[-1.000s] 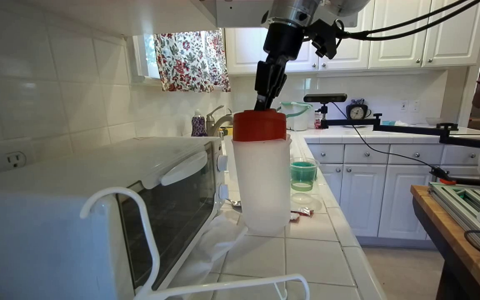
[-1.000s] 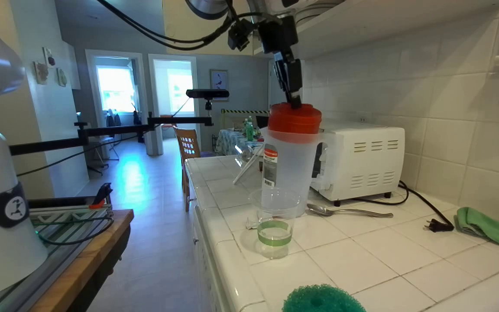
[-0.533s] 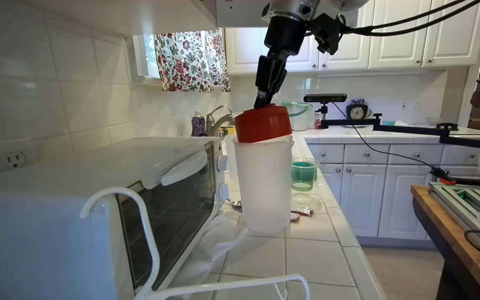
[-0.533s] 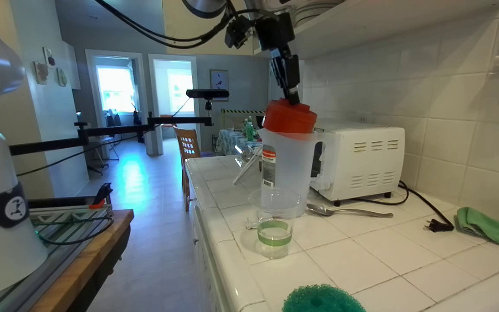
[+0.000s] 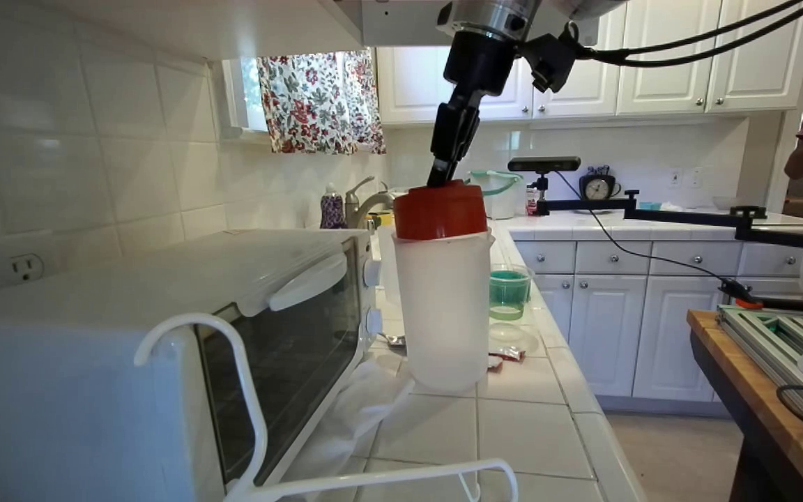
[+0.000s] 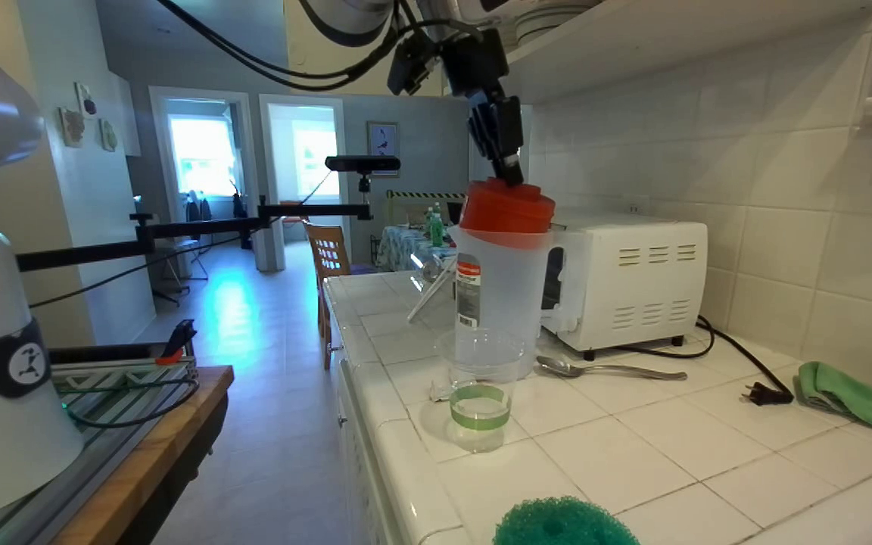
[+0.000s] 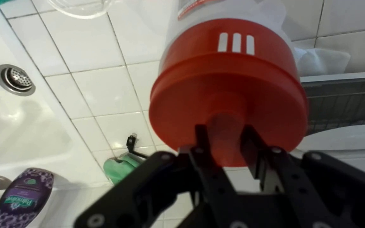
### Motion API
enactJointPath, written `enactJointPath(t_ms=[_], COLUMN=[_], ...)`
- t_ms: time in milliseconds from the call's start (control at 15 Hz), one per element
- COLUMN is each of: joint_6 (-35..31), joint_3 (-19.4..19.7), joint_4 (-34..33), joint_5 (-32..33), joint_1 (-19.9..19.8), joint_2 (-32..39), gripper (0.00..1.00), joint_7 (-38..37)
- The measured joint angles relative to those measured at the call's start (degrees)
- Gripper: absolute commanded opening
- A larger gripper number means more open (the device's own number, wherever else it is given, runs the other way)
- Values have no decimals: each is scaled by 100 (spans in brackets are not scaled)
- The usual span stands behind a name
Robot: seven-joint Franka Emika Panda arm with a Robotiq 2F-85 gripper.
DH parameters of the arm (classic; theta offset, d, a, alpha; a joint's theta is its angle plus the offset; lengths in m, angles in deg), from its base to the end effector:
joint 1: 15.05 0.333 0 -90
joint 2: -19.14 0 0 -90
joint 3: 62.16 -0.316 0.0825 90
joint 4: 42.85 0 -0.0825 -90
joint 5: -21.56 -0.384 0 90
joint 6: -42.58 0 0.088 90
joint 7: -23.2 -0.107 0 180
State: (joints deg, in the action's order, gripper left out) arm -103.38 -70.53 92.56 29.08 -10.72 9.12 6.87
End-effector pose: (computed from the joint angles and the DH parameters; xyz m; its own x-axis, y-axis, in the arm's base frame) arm 0.4941 0.1146 0.4330 0.9305 0.0380 0.3642 0.0289 -0.9991 0.0304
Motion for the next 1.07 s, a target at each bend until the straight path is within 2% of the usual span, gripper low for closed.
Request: enactJointPath(t_ms=[267,533,733,1067], joint_6=[-65,-66,-66,-69], joint_3=[-27,-29,-20,7], joint_4=[40,58,68,98], joint_5=[261,229,54,-638], joint_1=[-3,-3,-2,7], joint_2=[0,0,0,-1], gripper=[8,8,8,8], joint_7=[-140,-162,-162,-155])
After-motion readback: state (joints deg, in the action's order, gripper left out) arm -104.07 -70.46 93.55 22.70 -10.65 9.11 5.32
